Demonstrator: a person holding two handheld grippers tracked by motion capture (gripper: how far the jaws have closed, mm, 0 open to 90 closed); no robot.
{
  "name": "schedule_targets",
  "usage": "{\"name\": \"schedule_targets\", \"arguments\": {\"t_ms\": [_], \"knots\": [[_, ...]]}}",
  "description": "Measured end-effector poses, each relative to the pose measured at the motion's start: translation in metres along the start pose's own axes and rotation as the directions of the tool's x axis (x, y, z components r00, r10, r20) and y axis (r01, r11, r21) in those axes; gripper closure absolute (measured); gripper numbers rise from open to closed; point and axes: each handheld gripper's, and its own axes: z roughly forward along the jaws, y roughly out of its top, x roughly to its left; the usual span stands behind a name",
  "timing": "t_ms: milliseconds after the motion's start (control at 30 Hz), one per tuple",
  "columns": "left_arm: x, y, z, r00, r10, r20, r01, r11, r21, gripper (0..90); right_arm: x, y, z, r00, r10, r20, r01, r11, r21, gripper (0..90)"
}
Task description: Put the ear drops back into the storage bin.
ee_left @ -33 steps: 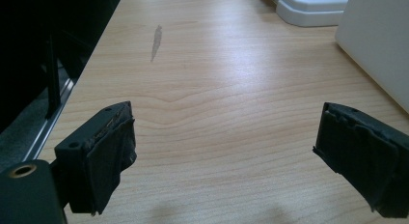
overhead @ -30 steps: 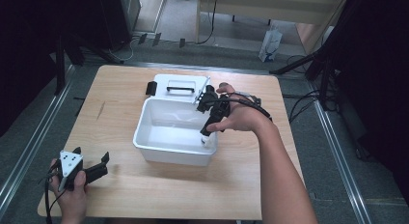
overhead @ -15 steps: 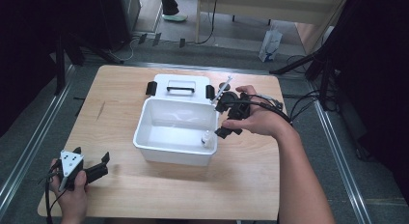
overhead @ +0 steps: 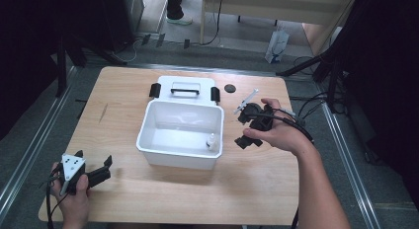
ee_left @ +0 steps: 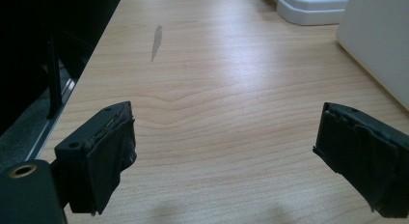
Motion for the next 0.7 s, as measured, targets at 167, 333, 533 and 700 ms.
{"name": "schedule_targets", "arguments": {"t_ms": [167, 333, 533, 700], "knots": [[0.000, 0.000, 0.000, 1.0000, 0.001, 0.000, -0.001, 1.0000, -0.001, 7.6, -0.003, -0.018, 0.006, 0.9993, 0.036, -0.002, -0.036, 0.999, 0.018, 0.0], [-0.001, 0.000, 0.000, 1.0000, -0.001, 0.000, 0.001, 1.0000, -0.002, 7.6, -0.006, -0.034, 0.009, 0.9975, 0.070, 0.001, -0.070, 0.997, 0.018, 0.0], [-0.001, 0.000, 0.000, 1.0000, -0.001, 0.000, 0.001, 1.0000, -0.003, 7.6, -0.011, -0.054, 0.014, 0.9949, 0.101, 0.002, -0.101, 0.995, 0.005, 0.0], [-0.001, 0.000, 0.000, 1.0000, -0.001, 0.000, 0.001, 1.0000, -0.003, 7.6, -0.014, -0.076, 0.019, 0.9888, 0.149, 0.003, -0.149, 0.989, 0.001, 0.0]]}}
